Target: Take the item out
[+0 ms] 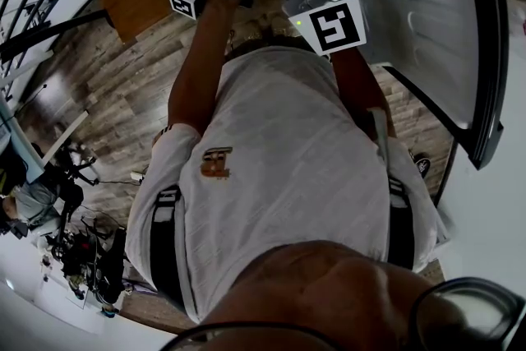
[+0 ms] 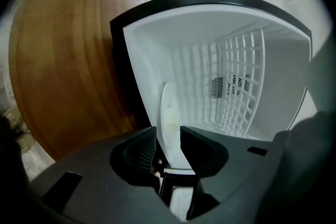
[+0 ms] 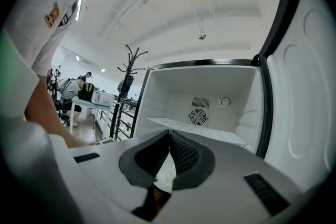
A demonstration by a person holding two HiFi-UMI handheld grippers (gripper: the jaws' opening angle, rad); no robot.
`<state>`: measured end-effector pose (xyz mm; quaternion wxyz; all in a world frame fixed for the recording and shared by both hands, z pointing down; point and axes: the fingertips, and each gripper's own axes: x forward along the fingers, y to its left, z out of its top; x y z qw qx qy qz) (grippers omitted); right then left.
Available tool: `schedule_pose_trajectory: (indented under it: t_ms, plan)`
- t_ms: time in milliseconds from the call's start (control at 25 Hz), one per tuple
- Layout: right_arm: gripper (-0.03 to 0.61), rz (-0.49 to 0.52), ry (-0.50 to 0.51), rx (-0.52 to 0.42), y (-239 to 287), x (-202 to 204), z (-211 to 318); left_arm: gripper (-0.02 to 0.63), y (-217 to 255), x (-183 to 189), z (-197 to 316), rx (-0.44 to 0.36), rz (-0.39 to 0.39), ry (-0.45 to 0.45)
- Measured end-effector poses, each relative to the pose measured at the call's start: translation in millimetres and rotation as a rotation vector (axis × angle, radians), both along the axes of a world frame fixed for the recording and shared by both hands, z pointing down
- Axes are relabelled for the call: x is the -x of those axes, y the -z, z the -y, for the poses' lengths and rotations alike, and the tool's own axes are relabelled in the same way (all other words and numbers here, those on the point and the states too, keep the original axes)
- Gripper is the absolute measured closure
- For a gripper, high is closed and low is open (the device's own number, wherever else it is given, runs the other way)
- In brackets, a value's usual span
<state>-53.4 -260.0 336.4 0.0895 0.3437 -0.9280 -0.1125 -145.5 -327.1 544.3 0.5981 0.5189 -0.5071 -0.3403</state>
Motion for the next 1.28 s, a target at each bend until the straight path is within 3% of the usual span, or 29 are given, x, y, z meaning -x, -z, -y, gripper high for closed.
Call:
schedule_pose_trajectory:
  t_ms: [440, 680, 1280]
  plan:
    - [0.545, -0.004, -0.027, 0.019, -3.9, -13.0, 17.4, 0.466, -10.5, -13.1, 25.4, 0.051, -0.051, -0.009]
    - [0.545, -0.005, -0.031, 0.029, 6.6, -37.4, 47.9, 0.466, 3.0, -39.7, 61.1, 0.068, -0.071, -0.016]
    - [0.545, -0.01, -0.045, 0.039, -0.2, -39.6, 55.2, 0.482, 4.0, -40.8, 78.0, 0.08, -0.078, -0.015]
